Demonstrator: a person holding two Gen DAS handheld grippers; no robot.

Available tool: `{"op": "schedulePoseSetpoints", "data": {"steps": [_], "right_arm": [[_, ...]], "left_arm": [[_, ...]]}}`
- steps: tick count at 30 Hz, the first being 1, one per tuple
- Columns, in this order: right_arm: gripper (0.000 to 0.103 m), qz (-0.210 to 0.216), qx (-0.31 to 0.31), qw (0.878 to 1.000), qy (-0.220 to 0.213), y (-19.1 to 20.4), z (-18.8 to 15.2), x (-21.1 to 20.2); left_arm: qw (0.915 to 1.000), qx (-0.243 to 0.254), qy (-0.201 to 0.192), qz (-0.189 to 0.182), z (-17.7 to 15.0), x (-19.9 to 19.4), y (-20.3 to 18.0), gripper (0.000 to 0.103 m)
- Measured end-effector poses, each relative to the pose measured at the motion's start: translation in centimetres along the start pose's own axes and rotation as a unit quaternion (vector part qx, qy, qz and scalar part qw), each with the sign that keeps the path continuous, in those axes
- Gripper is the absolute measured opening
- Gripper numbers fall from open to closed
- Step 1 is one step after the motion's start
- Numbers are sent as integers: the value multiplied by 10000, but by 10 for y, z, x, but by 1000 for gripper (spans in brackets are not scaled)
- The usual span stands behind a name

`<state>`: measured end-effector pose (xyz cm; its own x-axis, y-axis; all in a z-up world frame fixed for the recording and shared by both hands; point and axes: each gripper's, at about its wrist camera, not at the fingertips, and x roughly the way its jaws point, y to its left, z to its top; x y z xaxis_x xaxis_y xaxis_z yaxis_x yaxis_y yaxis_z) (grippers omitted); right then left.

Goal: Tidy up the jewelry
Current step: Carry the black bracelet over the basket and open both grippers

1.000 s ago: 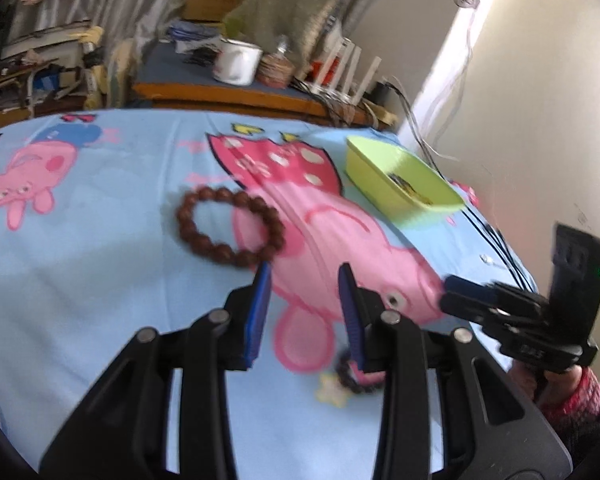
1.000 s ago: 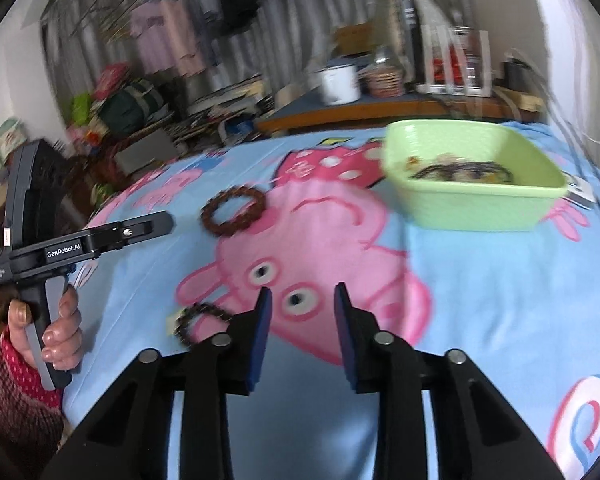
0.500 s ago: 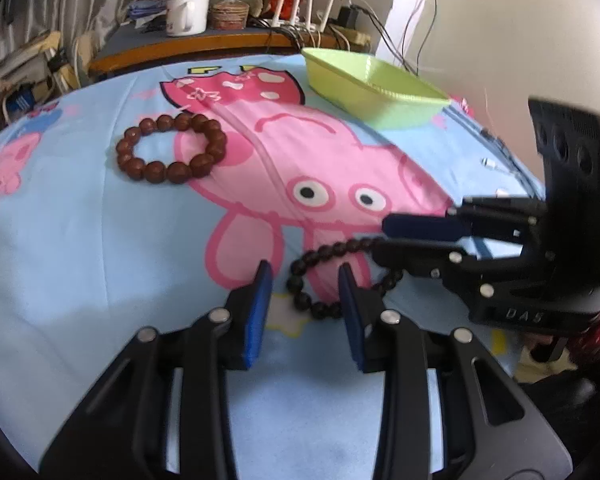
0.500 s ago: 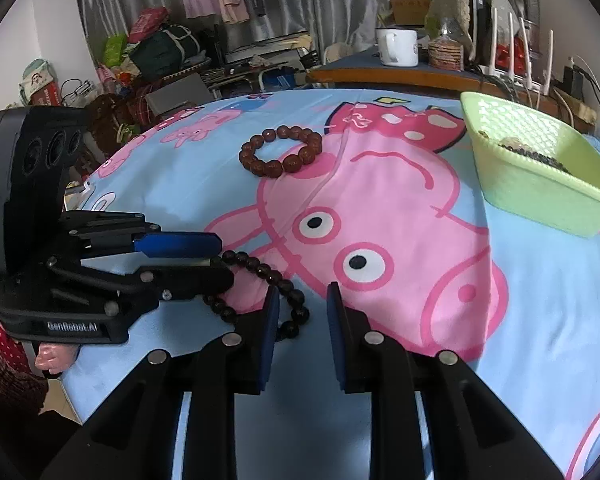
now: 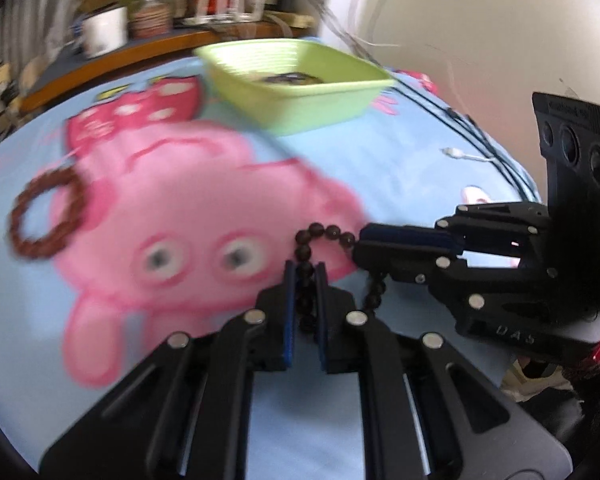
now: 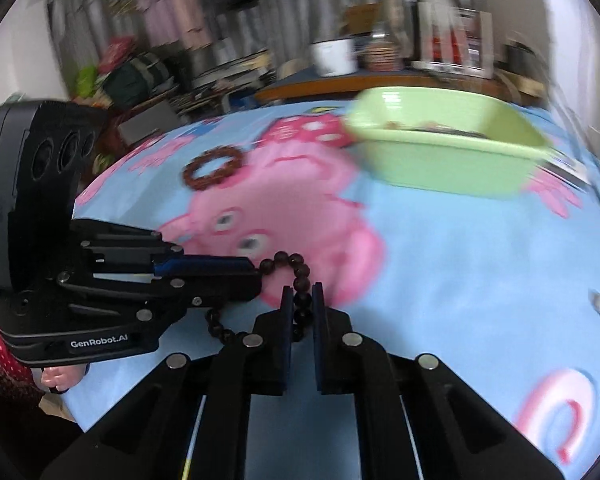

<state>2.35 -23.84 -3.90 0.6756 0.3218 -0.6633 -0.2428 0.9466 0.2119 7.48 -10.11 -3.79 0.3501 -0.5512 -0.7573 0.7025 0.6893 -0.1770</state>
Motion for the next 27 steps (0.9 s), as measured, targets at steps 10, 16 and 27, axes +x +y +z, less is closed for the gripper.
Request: {"op": "schedulePoseSetpoints", "data": {"steps": [10,16,27], "right_arm": [[0,-287,675,9964,-419,-63,-12,-33],[0,-185,492,9931,-1046,-66,29,-53],[0,-331,149,9851,-1681,-89,117,-41]], "left_arm": [[9978,487,207,-407,36,44,-58,8],[9988,405,-154,-228,74,28,-51,8],[9943,413,-944,258,163,5,-30,8]]}}
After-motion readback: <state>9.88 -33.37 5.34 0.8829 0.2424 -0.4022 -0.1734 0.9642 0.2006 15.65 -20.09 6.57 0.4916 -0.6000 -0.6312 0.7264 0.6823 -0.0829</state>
